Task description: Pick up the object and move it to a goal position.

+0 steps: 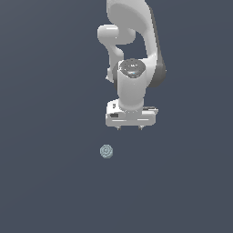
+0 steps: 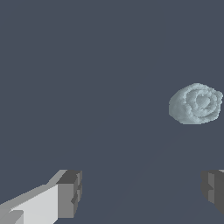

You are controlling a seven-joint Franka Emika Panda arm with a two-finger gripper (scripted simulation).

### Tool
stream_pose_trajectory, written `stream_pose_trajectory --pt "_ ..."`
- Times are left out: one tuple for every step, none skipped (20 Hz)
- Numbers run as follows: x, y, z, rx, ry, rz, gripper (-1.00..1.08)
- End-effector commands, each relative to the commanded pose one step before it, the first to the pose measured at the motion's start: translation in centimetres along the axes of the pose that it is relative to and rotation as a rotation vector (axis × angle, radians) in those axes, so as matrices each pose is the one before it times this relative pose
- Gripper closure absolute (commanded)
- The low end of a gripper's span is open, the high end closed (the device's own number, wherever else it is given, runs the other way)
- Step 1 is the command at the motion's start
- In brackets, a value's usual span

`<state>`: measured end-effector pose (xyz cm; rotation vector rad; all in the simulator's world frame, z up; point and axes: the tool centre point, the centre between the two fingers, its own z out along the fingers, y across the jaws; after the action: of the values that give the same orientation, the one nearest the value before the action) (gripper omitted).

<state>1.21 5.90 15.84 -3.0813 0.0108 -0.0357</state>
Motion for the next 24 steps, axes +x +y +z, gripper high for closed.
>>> stream_pose_trajectory --pt "0.540 0.779 0.434 -0.00244 -0.00169 0.03075 -0.92" --pt "0.297 0.405 0.233 -0.00141 -0.00081 0.01628 -0.92" --pt "0.333 0.441 0.258 -0.00168 -0.00079 0.01794 -0.92" --pt "0.369 0.478 0.285 -0.00199 -0.00078 0.01962 -0.92" --pt "0.405 0.522 0.316 -0.00236 -0.00082 0.02136 -0.92" --pt "0.441 0.564 0.349 -0.00278 -0.00084 0.02308 -0.92" --pt "0.479 0.604 0.382 -0.00324 -0.00082 0.02475 -0.92" --pt "0.516 0.642 0.416 -0.00374 -0.00077 0.02638 -0.92" --pt "0.542 0.663 0.441 -0.00420 -0.00068 0.02734 -0.92" --pt "0.516 0.619 0.424 -0.00424 -0.00052 0.02565 -0.92" --pt "0.483 0.570 0.400 -0.00417 -0.00036 0.02372 -0.92" --pt "0.450 0.521 0.375 -0.00405 -0.00023 0.02180 -0.92" --pt "0.415 0.473 0.349 -0.00389 -0.00012 0.01992 -0.92" --pt "0.380 0.427 0.322 -0.00368 -0.00003 0.01808 -0.92" --pt "0.345 0.382 0.294 -0.00343 0.00004 0.01626 -0.92" --pt "0.309 0.338 0.265 -0.00315 0.00010 0.01446 -0.92" --pt "0.274 0.296 0.235 -0.00284 0.00013 0.01271 -0.92" --pt "0.237 0.253 0.205 -0.00250 0.00015 0.01095 -0.92" --pt "0.201 0.213 0.174 -0.00215 0.00015 0.00924 -0.92" --pt "0.165 0.173 0.143 -0.00178 0.00014 0.00753 -0.92" --pt "0.128 0.134 0.112 -0.00140 0.00012 0.00585 -0.92" --pt "0.092 0.095 0.080 -0.00101 0.00009 0.00416 -0.92" --pt "0.054 0.055 0.048 -0.00060 0.00006 0.00246 -0.92" --pt "0.018 0.018 0.016 -0.00020 0.00002 0.00082 -0.92"
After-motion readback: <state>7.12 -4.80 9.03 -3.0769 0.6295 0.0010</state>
